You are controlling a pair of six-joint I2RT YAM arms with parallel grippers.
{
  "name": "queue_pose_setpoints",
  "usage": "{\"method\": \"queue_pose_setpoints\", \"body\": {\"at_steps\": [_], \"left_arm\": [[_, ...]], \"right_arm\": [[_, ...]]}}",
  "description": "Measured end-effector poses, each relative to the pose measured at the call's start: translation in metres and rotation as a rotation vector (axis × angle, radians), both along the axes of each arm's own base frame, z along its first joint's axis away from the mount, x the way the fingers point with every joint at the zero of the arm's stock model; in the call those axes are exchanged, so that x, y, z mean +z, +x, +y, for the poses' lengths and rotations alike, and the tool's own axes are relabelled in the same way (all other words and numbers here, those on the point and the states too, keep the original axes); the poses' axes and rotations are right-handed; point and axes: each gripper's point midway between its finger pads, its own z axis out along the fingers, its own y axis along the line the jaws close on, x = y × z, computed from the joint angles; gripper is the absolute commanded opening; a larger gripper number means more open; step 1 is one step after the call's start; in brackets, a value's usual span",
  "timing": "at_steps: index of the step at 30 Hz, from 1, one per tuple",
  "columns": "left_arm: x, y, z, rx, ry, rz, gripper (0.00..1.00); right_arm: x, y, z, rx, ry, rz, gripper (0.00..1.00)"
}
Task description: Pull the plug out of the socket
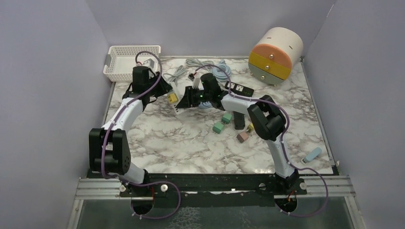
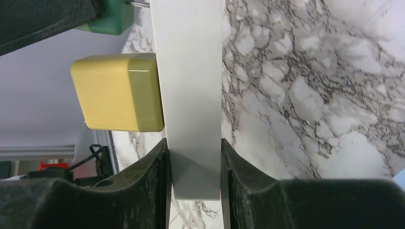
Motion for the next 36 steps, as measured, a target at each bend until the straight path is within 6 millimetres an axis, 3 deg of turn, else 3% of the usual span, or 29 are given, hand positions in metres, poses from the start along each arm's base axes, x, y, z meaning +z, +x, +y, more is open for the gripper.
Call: {"method": "queue_pose_setpoints", "body": {"at_steps": [2, 5, 7, 9, 10, 12, 14, 20, 26, 28, 31, 33, 36], "left_arm": [[0.013, 0.003, -0.011, -0.035, 0.05, -0.062, 0.0], [0.02, -0.005, 0.003, -0.058, -0.154, -0.108, 0.0], [0.009, -0.013, 0.016, -0.04, -0.26, -0.056, 0.0], [-0.002, -0.014, 0.017, -0.006, -0.218, 0.009, 0.0], [-0.006, -0.011, 0.015, 0.013, -0.108, 0.021, 0.0], [0.002, -0.003, 0.004, 0.002, 0.069, -0.021, 0.0], [0.013, -0.004, -0.001, -0.027, 0.103, -0.068, 0.0], [0.034, -0.007, 0.064, 0.09, -0.006, -0.134, 0.0], [0.035, -0.013, 0.059, 0.053, 0.002, -0.085, 0.0], [0.024, -0.011, 0.06, 0.042, 0.021, -0.044, 0.06], [-0.02, -0.016, 0.063, 0.042, 0.033, 0.077, 0.11], [-0.066, -0.034, 0.065, 0.053, 0.035, 0.215, 0.14], [-0.109, -0.066, 0.06, 0.056, 0.016, 0.365, 0.24]], "right_arm": [[0.005, 0.007, -0.004, -0.006, 0.017, -0.013, 0.01], [0.016, 0.007, 0.0, 0.014, 0.047, -0.045, 0.01], [0.015, 0.0, 0.005, 0.029, 0.042, -0.041, 0.01], [0.009, -0.004, 0.005, 0.026, 0.021, -0.022, 0.01], [0.006, -0.003, 0.002, 0.013, 0.011, -0.007, 0.01], [0.006, 0.006, -0.005, -0.008, 0.011, -0.005, 0.01], [0.006, 0.015, -0.013, -0.029, 0.011, -0.004, 0.01], [0.003, 0.037, -0.031, -0.087, -0.019, 0.001, 0.01], [0.01, 0.047, -0.034, -0.09, -0.03, -0.037, 0.01], [0.013, 0.052, -0.032, -0.091, -0.026, -0.048, 0.01], [0.014, 0.055, -0.031, -0.087, -0.024, -0.062, 0.01], [0.011, 0.054, -0.032, -0.085, -0.033, -0.06, 0.01], [0.007, 0.053, -0.033, -0.081, -0.044, -0.053, 0.01]]}}
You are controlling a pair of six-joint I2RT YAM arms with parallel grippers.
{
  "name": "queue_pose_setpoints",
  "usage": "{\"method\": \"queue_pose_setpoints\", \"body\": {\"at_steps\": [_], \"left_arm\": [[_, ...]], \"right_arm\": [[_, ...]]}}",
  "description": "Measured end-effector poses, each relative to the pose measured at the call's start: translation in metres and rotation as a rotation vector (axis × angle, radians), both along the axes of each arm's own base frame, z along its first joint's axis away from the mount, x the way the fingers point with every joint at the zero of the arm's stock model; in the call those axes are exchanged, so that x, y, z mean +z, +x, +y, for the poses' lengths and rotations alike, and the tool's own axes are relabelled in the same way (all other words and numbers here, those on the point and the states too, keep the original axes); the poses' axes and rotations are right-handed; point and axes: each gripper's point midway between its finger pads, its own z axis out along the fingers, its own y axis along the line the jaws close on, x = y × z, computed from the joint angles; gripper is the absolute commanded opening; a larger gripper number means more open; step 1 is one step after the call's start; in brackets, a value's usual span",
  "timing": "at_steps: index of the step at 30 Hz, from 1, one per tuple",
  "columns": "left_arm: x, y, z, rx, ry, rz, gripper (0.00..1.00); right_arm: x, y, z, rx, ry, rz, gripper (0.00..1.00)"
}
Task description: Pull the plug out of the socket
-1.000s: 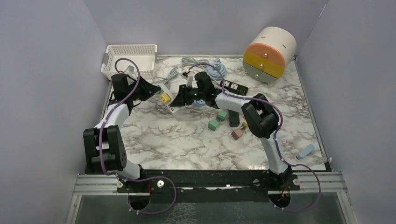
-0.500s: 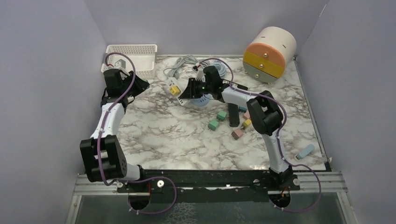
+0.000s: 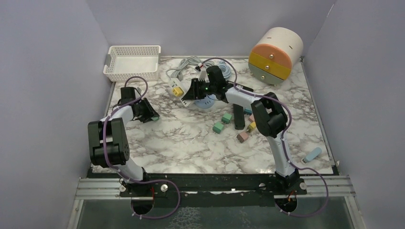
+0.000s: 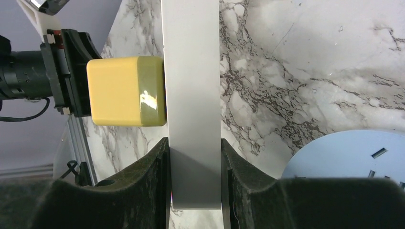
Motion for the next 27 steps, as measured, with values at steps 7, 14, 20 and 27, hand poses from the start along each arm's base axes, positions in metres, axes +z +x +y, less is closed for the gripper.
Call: {"method": "queue_pose_setpoints", "body": {"at_steps": [7, 14, 20, 27], "left_arm": [[-0.013, -0.015, -0.012, 0.016, -0.069, 0.021, 0.99], [0.035, 0.004, -0.015, 0.0, -0.038, -0.092, 0.99], [0.108, 0.036, -0.076, -0.13, -0.083, -0.314, 0.99], [0.096, 0.039, -0.113, -0.162, -0.149, -0.283, 0.98]], "right_arm": [[-0.013, -0.002, -0.001, 0.007, -0.018, 0.023, 0.01], [-0.019, -0.004, -0.003, 0.015, -0.039, 0.022, 0.01], [-0.02, -0.004, -0.004, 0.016, -0.043, 0.017, 0.01], [-0.02, -0.004, -0.004, 0.016, -0.043, 0.016, 0.01]]}}
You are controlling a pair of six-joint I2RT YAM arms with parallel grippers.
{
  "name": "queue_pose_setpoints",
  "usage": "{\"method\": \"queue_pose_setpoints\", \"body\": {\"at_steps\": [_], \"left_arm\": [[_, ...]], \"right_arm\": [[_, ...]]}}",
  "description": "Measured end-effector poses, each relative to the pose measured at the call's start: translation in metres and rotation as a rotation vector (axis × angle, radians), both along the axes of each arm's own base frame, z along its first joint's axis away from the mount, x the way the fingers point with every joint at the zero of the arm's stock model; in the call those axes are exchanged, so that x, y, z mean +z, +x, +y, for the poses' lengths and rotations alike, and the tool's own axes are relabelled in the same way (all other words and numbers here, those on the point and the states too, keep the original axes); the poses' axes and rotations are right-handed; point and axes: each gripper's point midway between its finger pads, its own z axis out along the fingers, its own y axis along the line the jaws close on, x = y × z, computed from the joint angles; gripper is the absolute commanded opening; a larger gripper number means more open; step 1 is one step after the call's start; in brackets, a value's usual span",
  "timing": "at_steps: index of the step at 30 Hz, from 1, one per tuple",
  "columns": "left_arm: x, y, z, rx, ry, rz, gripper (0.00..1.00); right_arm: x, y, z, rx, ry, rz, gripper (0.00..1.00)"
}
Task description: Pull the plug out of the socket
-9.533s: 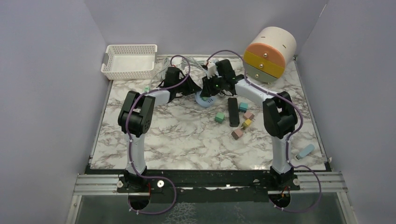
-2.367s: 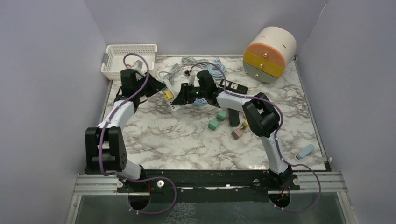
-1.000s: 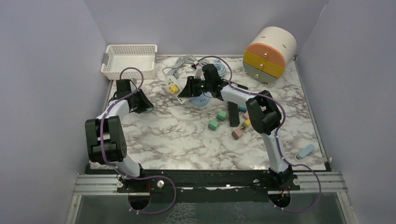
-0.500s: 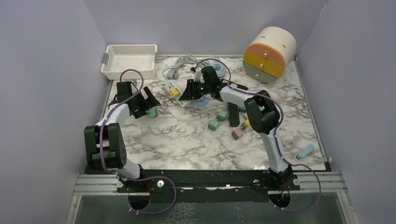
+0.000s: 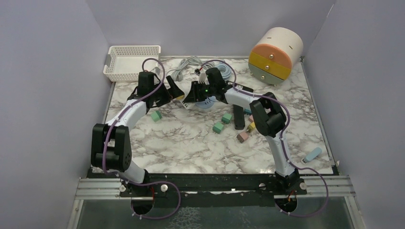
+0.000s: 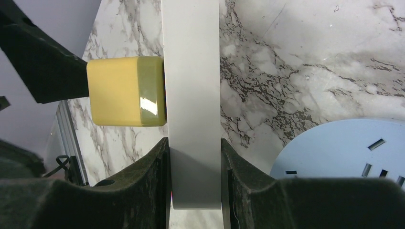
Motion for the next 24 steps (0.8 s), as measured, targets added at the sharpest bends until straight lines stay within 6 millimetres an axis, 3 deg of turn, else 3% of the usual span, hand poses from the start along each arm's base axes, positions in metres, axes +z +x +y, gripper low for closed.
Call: {"method": "queue_pose_setpoints", "body": {"at_steps": [4, 7, 10, 11, 12, 20, 24], "left_arm": [[-0.017, 0.004, -0.004, 0.028, -0.006, 0.05, 0.92], [-0.021, 0.008, -0.01, 0.039, -0.019, 0.054, 0.76], [-0.019, 0.014, -0.018, 0.041, -0.04, 0.038, 0.44], [-0.02, 0.017, -0.021, 0.045, -0.051, 0.04, 0.19], [-0.021, 0.019, -0.023, 0.046, -0.054, 0.038, 0.0], [-0.026, 0.027, -0.022, 0.099, -0.041, 0.042, 0.0], [-0.012, 0.017, -0.017, 0.122, -0.046, 0.009, 0.0]], "right_arm": [[0.0, 0.0, 0.0, 0.0, 0.0, 0.0, 0.01], [0.0, 0.0, 0.0, 0.0, 0.0, 0.0, 0.01], [0.0, 0.0, 0.0, 0.001, 0.0, 0.0, 0.01], [0.0, 0.0, 0.0, 0.001, 0.0, 0.0, 0.01], [0.0, 0.0, 0.0, 0.001, 0.0, 0.0, 0.01], [-0.002, 0.007, -0.008, -0.019, 0.004, -0.002, 0.01], [0.007, 0.001, -0.007, 0.023, 0.057, 0.008, 0.01]]}}
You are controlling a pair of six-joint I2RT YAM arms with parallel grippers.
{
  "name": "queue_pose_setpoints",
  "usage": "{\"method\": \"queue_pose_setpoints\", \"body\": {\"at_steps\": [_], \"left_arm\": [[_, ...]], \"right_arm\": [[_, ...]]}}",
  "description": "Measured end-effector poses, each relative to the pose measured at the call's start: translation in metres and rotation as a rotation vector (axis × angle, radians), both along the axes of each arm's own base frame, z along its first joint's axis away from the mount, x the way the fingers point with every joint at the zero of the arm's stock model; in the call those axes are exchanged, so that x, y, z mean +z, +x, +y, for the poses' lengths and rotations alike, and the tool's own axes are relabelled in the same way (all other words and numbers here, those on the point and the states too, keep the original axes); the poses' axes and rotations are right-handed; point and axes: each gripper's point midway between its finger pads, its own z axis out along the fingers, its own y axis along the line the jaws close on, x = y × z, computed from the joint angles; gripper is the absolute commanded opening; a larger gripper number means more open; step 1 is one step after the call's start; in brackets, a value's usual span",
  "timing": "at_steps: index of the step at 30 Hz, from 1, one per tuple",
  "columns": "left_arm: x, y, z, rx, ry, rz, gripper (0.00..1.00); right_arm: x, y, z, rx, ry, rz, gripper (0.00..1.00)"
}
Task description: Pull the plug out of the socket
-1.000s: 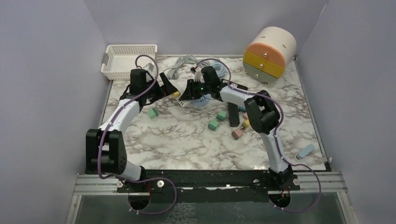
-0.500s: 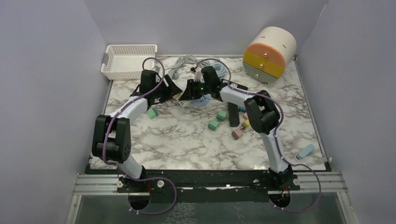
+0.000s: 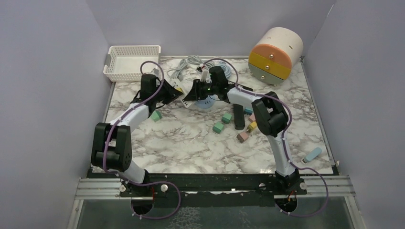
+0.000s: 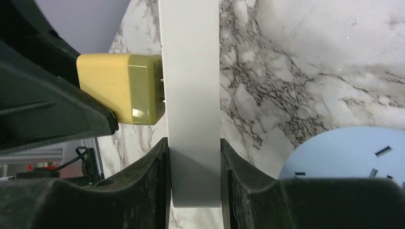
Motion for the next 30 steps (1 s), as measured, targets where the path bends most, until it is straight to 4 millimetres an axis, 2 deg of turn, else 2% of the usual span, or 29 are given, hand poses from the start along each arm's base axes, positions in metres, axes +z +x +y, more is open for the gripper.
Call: {"method": "queue_pose_setpoints", "body": {"at_steps": [3, 4, 6, 8, 10, 12, 14, 16, 18, 21, 23, 26, 28, 30], "left_arm": [[0.008, -0.004, 0.011, -0.003, -0.147, -0.004, 0.0], [0.006, -0.003, 0.014, 0.002, -0.135, -0.002, 0.0], [0.0, 0.003, 0.023, 0.053, -0.003, 0.01, 0.0], [0.013, 0.005, 0.011, 0.029, 0.068, -0.042, 0.0], [0.033, -0.001, -0.003, -0.028, -0.02, -0.129, 0.0], [0.041, -0.004, 0.009, -0.028, -0.125, -0.168, 0.0], [0.026, 0.003, 0.035, 0.028, -0.123, -0.135, 0.0], [0.004, 0.01, 0.052, 0.1, 0.038, -0.056, 0.0], [0.005, 0.009, 0.04, 0.062, 0.148, -0.052, 0.0], [0.019, -0.005, 0.013, -0.059, 0.092, -0.126, 0.0], [0.018, -0.011, 0.022, -0.061, -0.005, -0.139, 0.0], [-0.005, -0.008, 0.046, -0.001, 0.02, -0.063, 0.0], [-0.015, -0.009, 0.044, -0.007, 0.102, -0.016, 0.0], [-0.012, -0.011, 0.036, -0.042, 0.139, -0.023, 0.0]], "right_arm": [[0.007, 0.002, 0.001, -0.001, 0.004, -0.031, 0.01], [0.004, 0.004, -0.003, -0.008, -0.007, -0.033, 0.01], [-0.001, 0.01, -0.013, -0.028, -0.03, -0.026, 0.01], [-0.006, 0.018, -0.023, -0.052, -0.05, -0.024, 0.01], [-0.008, 0.022, -0.029, -0.065, -0.061, -0.024, 0.01], [-0.009, 0.024, -0.033, -0.074, -0.065, -0.016, 0.01], [-0.009, 0.024, -0.033, -0.074, -0.065, -0.017, 0.01], [-0.009, 0.025, -0.033, -0.076, -0.067, -0.02, 0.01], [-0.011, 0.024, -0.033, -0.078, -0.075, -0.022, 0.01], [-0.012, 0.023, -0.032, -0.078, -0.079, -0.021, 0.01], [-0.012, 0.024, -0.033, -0.079, -0.08, -0.02, 0.01], [-0.012, 0.023, -0.033, -0.078, -0.082, -0.017, 0.01], [-0.013, 0.023, -0.033, -0.077, -0.084, -0.016, 0.01], [-0.014, 0.022, -0.033, -0.075, -0.087, -0.016, 0.01]]}}
